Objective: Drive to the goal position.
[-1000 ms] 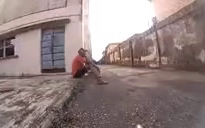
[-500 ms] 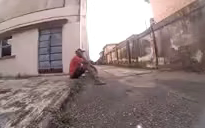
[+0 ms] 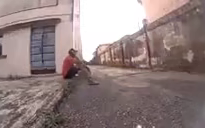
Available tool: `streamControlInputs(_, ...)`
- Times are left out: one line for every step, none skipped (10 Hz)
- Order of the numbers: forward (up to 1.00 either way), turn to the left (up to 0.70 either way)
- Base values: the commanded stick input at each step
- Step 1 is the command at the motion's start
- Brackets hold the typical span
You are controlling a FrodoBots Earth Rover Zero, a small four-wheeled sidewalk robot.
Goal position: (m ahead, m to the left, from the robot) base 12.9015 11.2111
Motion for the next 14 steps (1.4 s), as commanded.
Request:
streamControlInputs(0.00, -0.70)
streamControlInputs(0.00, -0.70)
streamControlInputs(0.00, -0.39)
streamControlInputs(0.00, 0.00)
streamControlInputs(0.00, 0.00)
streamControlInputs(0.00, 0.00)
streamControlInputs(0.00, 0.00)
streamControlInputs(0.00, 0.00)
streamControlInputs(0.00, 0.00)
streamControlInputs(0.00, 0.00)
streamControlInputs(0.00, 0.00)
streamControlInputs(0.00, 0.00)
streamControlInputs(0.00, -0.05)
streamControlInputs(0.00, -0.18)
